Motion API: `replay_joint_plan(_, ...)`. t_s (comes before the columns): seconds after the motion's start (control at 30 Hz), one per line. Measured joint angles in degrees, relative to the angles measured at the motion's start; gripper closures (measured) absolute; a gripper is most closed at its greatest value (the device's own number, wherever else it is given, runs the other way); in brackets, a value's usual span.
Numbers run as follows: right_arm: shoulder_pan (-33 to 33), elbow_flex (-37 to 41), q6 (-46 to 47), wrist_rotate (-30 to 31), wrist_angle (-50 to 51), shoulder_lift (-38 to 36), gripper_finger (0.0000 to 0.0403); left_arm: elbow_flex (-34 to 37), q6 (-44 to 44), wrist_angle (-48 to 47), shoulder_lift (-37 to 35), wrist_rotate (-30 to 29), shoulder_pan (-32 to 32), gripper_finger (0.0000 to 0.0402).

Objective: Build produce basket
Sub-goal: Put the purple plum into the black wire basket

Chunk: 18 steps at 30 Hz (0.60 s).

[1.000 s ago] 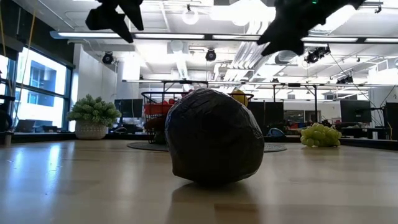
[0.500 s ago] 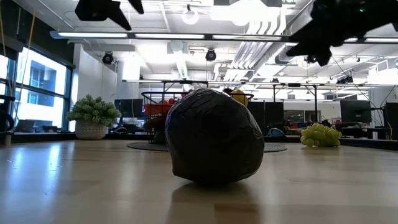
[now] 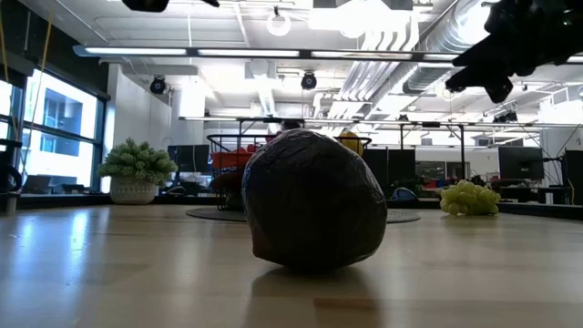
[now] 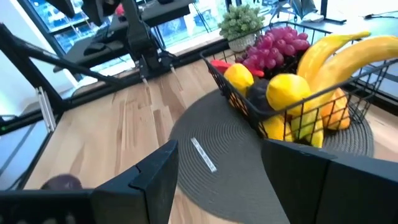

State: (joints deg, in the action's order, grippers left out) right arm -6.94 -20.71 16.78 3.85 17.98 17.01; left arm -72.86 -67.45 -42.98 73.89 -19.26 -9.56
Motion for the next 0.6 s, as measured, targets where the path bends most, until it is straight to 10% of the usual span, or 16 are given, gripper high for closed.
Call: replay_joint_plan(0.6,0.0,0.5,-0.6,-0.8,3.1,-3.6,0.0194,0.0,-4.0,0.8,3.4,-1.0,-2.2,0.0204)
